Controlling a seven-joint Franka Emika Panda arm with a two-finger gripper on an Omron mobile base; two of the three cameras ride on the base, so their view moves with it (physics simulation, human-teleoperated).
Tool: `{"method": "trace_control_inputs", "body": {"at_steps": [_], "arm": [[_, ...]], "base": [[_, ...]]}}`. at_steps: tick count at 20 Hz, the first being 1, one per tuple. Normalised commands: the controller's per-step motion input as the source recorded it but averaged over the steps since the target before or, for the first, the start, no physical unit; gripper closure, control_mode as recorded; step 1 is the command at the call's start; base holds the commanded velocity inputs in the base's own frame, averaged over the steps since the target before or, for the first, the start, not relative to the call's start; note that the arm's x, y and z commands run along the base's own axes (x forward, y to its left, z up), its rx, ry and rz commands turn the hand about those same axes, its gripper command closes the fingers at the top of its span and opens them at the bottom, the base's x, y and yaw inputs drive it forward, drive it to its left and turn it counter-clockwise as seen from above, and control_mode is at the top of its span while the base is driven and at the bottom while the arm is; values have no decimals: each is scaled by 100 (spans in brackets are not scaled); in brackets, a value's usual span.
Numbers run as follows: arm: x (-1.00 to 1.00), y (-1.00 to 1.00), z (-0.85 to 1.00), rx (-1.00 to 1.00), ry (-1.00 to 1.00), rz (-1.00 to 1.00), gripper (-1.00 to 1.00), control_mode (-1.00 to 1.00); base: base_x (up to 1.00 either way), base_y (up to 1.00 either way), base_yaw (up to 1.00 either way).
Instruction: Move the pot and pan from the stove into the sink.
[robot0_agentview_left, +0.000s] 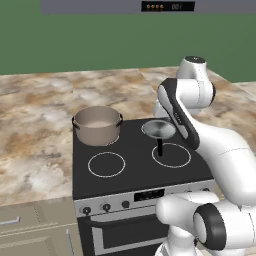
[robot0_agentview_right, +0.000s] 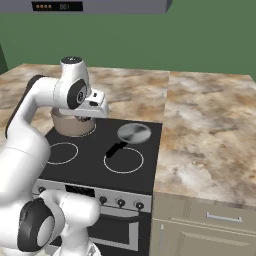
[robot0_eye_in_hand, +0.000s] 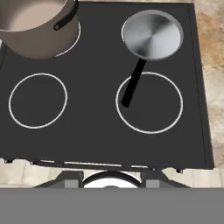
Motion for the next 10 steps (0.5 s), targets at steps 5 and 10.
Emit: {"method": "trace_control_inputs", "body": {"at_steps": [5,10], "arm": [[0,-6,-19,-2,0,-3,-100,-100],[0,-8,-32,-2,1,-3,-100,-100]], "base": [[0,0,0],[0,0,0]]}}
